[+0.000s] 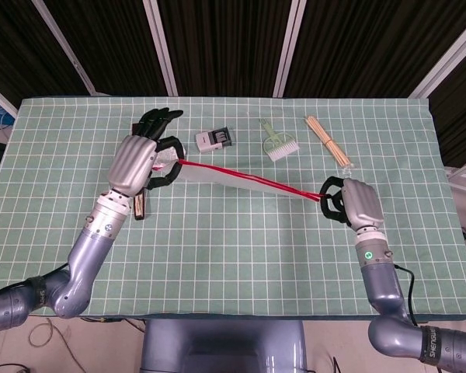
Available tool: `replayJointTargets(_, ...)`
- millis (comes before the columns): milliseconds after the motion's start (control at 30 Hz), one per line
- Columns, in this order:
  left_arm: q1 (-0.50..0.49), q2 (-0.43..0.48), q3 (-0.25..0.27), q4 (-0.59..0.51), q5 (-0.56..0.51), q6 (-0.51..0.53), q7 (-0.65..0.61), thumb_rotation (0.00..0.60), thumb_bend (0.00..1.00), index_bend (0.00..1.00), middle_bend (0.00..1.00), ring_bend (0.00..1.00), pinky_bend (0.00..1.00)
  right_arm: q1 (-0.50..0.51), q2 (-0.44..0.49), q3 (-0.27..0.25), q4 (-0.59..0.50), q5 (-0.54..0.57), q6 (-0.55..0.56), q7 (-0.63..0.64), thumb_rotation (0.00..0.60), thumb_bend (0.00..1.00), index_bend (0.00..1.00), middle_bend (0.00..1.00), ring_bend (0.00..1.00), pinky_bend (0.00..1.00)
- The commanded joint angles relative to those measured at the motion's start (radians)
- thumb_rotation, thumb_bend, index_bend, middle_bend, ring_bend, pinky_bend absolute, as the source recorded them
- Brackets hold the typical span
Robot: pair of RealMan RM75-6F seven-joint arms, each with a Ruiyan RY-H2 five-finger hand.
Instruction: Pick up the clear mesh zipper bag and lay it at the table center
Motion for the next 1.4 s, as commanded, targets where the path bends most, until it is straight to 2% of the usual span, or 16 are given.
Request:
replayJointTargets(33,0.017,0.017,0.009,0.009,0.006,-0.001,-0.018,0.6,0.43,0.61,0.11,0.0,0.0,-0.01,0.011,0.003,0.011,0.0,-0.008,0.013,0.6,0.64,0.65,1.0,1.0,0.96)
replayJointTargets(567,0.044,0.022,0.034,0.033,0.03,-0.012,-0.048,0.6,0.43,0.6,0.1,0.0,0.0,-0.022,0.018,0.012,0.023,-0.007,-0.016,0.022,0.6,0.64,0.65,1.0,1.0,0.95)
replayJointTargets(633,0.046,0.022,0.037,0.032,0.031,-0.014,-0.047,0.6,0.41,0.58,0.1,0.0,0.0,-0.023,0.017,0.012,0.024,-0.01,-0.016,0.021,0.6,0.64,0.65,1.0,1.0,0.93)
replayJointTargets(700,0.048,0.024,0.042,0.028,0.033,-0.019,-0.047,0.6,0.34,0.54,0.09,0.0,0.0,-0.024,0.016,0.011,0.025,-0.015,-0.015,0.02,0.6,0.6,0.61,0.98,0.96,0.88)
replayJointTargets(767,0.05,0.029,0.047,0.023,0.036,-0.025,-0.047,0.6,0.26,0.49,0.07,0.0,0.0,-0.024,0.018,0.008,0.023,-0.016,-0.018,0.015,0.6,0.52,0.5,0.9,0.87,0.79)
replayJointTargets(867,0.057,0.038,0.056,0.01,0.039,-0.035,-0.051,0.6,0.16,0.42,0.05,0.0,0.0,-0.025,0.024,0.008,0.017,-0.011,-0.026,0.014,0.6,0.4,0.29,0.68,0.69,0.62)
replayJointTargets(933,0.063,0.047,0.062,-0.001,0.042,-0.039,-0.055,0.6,0.13,0.38,0.05,0.0,0.0,-0.026,0.03,0.007,0.013,-0.005,-0.03,0.011,0.6,0.34,0.16,0.56,0.59,0.53)
replayJointTargets(1033,0.074,0.059,0.071,-0.014,0.044,-0.043,-0.059,0.6,0.11,0.35,0.04,0.0,0.0,-0.028,0.034,0.008,0.01,-0.001,-0.03,0.01,0.6,0.29,0.04,0.43,0.46,0.43)
replayJointTargets(1167,0.098,0.082,0.083,-0.038,0.049,-0.035,-0.068,0.6,0.11,0.32,0.03,0.0,0.0,-0.037,0.043,0.01,0.005,-0.003,-0.026,0.017,0.6,0.27,0.0,0.33,0.34,0.35)
replayJointTargets(1400,0.18,0.147,0.14,-0.082,0.107,0.02,-0.066,0.6,0.11,0.28,0.02,0.0,0.0,-0.07,0.078,-0.013,-0.012,-0.031,-0.03,0.032,0.6,0.23,0.0,0.22,0.23,0.31)
